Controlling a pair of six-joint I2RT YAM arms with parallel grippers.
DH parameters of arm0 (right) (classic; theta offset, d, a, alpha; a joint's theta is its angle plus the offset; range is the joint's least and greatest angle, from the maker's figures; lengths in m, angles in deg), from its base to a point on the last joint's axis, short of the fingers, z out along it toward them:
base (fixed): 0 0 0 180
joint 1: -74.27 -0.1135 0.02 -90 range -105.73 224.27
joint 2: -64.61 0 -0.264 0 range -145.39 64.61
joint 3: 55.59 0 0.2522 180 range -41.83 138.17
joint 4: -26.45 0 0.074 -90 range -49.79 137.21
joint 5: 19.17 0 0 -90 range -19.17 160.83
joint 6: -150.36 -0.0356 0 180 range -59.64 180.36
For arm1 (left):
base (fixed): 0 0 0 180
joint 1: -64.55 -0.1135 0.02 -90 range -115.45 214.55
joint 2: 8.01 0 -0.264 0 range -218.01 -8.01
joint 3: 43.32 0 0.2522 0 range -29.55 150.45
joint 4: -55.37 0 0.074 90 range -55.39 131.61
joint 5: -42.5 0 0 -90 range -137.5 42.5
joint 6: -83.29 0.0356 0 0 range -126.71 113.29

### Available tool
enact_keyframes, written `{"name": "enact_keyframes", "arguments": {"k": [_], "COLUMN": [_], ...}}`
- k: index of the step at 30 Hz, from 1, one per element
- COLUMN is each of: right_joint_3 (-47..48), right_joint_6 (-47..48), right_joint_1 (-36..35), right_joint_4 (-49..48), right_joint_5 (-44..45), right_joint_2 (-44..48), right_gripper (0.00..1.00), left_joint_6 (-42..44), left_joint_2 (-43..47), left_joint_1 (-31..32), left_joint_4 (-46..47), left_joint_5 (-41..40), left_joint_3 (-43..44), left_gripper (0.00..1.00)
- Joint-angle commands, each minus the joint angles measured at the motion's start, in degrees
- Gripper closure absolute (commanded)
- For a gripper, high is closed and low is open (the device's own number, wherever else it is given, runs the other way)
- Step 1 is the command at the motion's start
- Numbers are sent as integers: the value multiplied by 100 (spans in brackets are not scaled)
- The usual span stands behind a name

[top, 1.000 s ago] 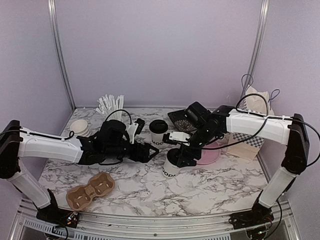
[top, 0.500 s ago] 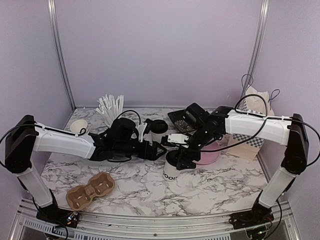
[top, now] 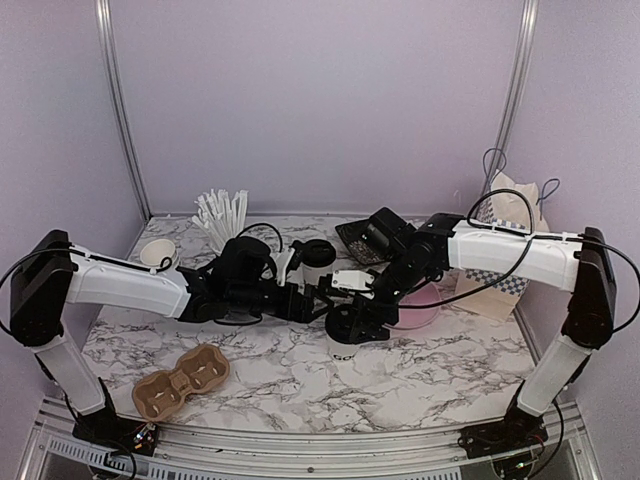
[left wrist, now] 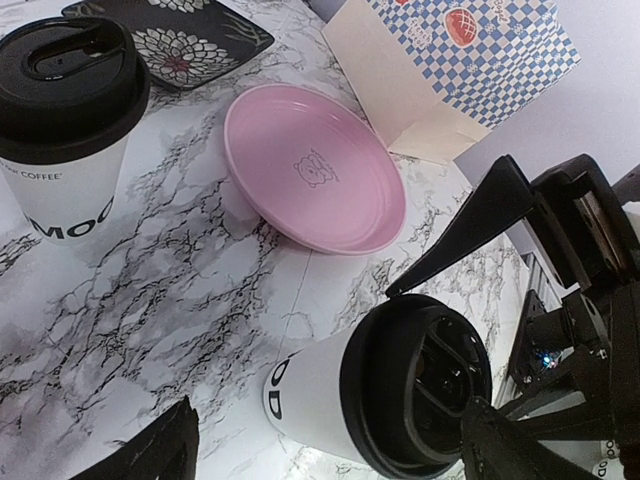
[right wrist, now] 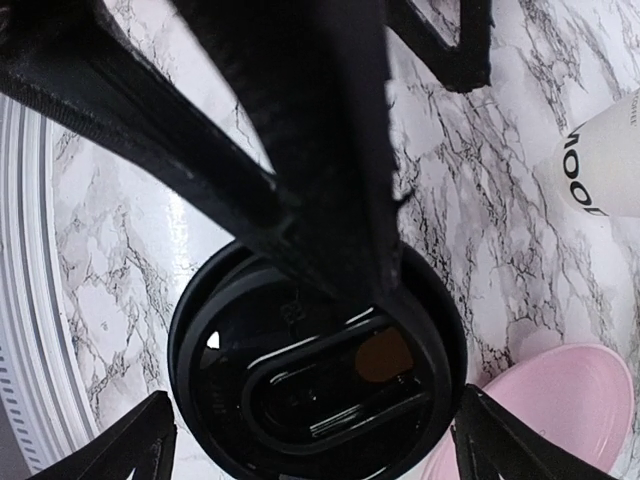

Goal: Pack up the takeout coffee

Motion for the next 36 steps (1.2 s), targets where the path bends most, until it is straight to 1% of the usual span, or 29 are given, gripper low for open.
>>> {"name": "enact_keyframes", "arguments": {"k": [1,8,11,13,17,20,25,28,30,32,36], "right_joint_3": [143,68,73,82,116,61,-9,39,59,58,-41], "right_joint_6": [-60,-80,-84,-174,-401,-596,-806,-869,-904,-928,-930], "right_joint_1": [-61,-26,129,388,1255,1652,1752,1784,1784,1784,1807], "right_joint_4": [20,41,101,140,256,243,223,230,240,247,249], "right_joint_5": [-58,-36,-271,-714,-2175,-2744,-3091,-3223,-3231,-3195,-3139], "right_joint_2": [-43,121,269,371,335,144,-300,-518,-615,-655,-659], "right_gripper": [7,5,3,2,2,11,26,38,42,48,50], "left_joint_6": [-41,-97,-107,-127,-227,-273,-309,-336,-363,-389,-421], "left_joint_2": [-116,-377,-492,-591,-757,-862,-987,-1057,-1118,-1159,-1180], "left_joint_1": [74,108,148,150,137,132,124,123,123,123,123], "left_joint_4": [280,340,342,342,334,256,133,114,114,106,101], "left_joint_5": [339,614,668,723,714,710,740,758,781,814,836], "left_joint_3": [34,243,342,384,379,356,330,329,338,346,338], "left_gripper": [8,10,11,12,17,20,23,25,25,26,27]}}
